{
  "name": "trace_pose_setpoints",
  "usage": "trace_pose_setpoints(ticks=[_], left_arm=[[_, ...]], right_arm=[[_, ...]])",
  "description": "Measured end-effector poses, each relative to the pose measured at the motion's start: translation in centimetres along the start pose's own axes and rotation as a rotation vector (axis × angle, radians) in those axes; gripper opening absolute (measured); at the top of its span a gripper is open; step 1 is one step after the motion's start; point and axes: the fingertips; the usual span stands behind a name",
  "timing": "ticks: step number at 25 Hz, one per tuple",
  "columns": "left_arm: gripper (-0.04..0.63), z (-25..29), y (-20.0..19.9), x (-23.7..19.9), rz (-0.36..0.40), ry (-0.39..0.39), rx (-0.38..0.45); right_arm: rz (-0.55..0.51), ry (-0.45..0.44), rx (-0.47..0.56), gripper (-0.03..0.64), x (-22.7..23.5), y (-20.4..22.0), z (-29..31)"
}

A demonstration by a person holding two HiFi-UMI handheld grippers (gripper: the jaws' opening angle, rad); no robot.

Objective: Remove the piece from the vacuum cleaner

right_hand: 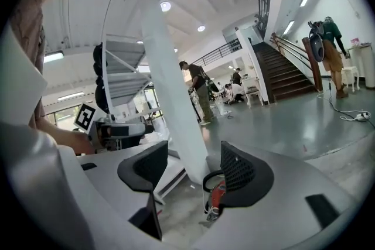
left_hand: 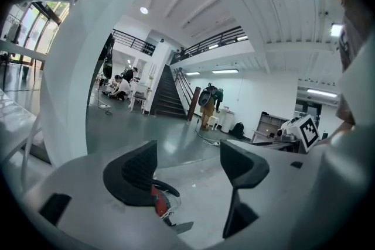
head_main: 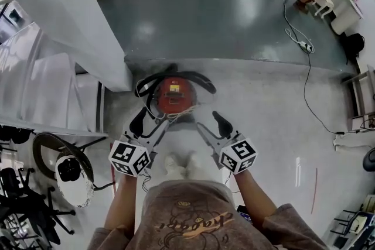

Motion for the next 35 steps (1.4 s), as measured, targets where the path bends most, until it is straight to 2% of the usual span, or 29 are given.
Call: trace_pose_setpoints(ticks=[8,22,27,30,35], left_arm=[[0.311,1.2,6.5,-2.2,-0.048,-0.008,-0.098],[0.311,3.2,19.8,-5.2,-0.077,0.0,-0.191],[0.311,3.3,25.1,-5.9,-0.078,0.005,-0.244],[0.311,3.3,28.0,-6.3,-0.059,0.016,-0.288],[0.311,3.6,33.1,-6.8,0.041,0.084,-0.41]], right_arm=[[0.01,0.007,-0.08,0.252,2.8,5.2,1.0],[0.055,-0.005,-0.169,0.252,7.4,17.5,2.0],[0.029,-0.056,-0.23,0.252,8.4,22.5,2.0],[-0.018,-0.122,-0.298,0.252,8.5,25.4,2.0],[-0.067,-0.206,-0.403,0.252,9.0,30.4,2.5]])
Point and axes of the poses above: the fingertips, and each gripper's own axes: z forward along the fingers, x to its right, y out of its underside, and after that the axes turned 15 degrees about x, right-handed
